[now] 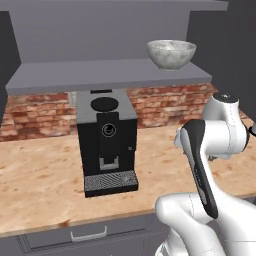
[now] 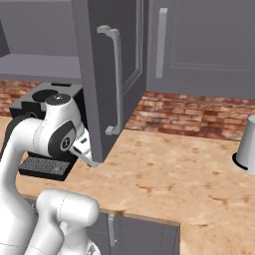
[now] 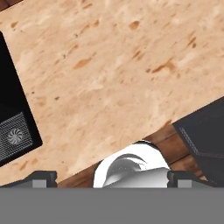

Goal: Pick up the bowls from the cabinet and place each bowl in front of a stool on the dining counter.

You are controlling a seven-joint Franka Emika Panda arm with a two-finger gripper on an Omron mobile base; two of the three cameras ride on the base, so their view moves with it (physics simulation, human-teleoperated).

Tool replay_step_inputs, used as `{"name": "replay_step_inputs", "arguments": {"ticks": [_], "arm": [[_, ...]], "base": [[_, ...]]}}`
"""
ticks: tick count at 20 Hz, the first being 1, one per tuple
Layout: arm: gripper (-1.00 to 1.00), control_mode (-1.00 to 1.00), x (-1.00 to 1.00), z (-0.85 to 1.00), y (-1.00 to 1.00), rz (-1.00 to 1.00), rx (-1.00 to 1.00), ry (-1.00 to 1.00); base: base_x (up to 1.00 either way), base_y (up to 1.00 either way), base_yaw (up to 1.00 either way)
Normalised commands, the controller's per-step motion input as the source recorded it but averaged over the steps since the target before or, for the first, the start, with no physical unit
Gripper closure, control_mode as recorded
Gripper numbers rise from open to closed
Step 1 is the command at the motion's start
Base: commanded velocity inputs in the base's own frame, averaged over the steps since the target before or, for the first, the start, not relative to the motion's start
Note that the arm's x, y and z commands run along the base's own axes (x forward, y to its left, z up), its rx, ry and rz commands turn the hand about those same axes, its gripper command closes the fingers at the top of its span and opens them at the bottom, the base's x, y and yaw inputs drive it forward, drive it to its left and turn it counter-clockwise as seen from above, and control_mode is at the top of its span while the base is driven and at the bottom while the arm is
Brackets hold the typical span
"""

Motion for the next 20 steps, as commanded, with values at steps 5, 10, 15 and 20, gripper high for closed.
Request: {"name": "replay_step_inputs", "arguments": {"ticks": [5,10,15,20], "arm": [[-1.00,1.00,0.00,0.00,0.00,0.00,0.00,0.00],[-1.00,1.00,0.00,0.00,0.00,0.00,0.00,0.00],[-1.00,1.00,0.00,0.00,0.00,0.00,0.00,0.00],[-1.00,1.00,0.00,0.00,0.00,0.00,0.00,0.00]], "base": [[0.17,0.12,0.00],[0.12,0.03,0.00],[0.00,0.00,0.00],[0.00,0.00,0.00]]}}
